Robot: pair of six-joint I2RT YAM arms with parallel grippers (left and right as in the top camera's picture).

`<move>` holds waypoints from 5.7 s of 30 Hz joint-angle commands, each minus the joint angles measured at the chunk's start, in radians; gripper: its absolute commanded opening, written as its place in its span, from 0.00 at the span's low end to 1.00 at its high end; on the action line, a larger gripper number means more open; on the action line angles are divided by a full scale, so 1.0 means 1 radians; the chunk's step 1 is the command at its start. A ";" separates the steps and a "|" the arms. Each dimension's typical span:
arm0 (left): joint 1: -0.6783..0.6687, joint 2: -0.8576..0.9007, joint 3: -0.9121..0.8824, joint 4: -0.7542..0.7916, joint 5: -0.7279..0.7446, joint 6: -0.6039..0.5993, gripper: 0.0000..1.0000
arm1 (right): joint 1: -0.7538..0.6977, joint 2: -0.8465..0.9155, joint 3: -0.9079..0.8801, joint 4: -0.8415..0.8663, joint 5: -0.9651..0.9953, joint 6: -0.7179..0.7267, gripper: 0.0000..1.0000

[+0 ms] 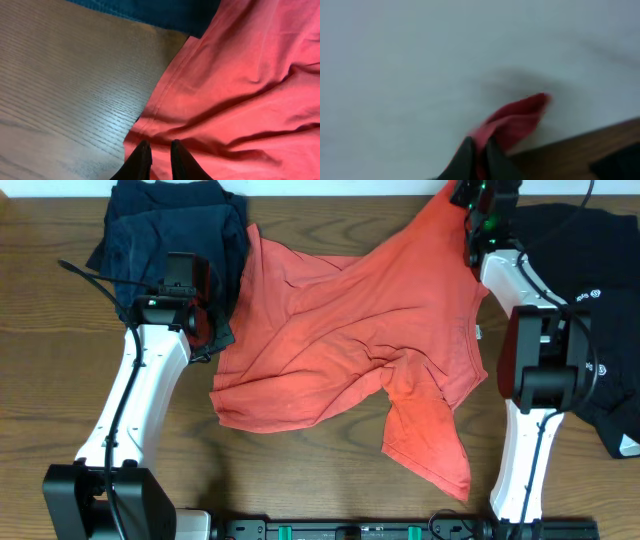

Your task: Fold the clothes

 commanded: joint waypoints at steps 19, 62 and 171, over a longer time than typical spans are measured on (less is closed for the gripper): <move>0.004 0.011 0.001 0.016 -0.008 -0.009 0.17 | -0.139 -0.071 0.571 -1.390 -0.416 -0.291 0.99; 0.004 0.013 0.001 0.064 -0.008 -0.009 0.40 | -0.070 -0.071 -0.123 -1.395 -0.086 -0.282 0.01; -0.106 -0.093 -0.673 0.394 0.080 -0.312 0.06 | 0.245 -0.956 -0.826 -1.614 -0.200 0.142 0.82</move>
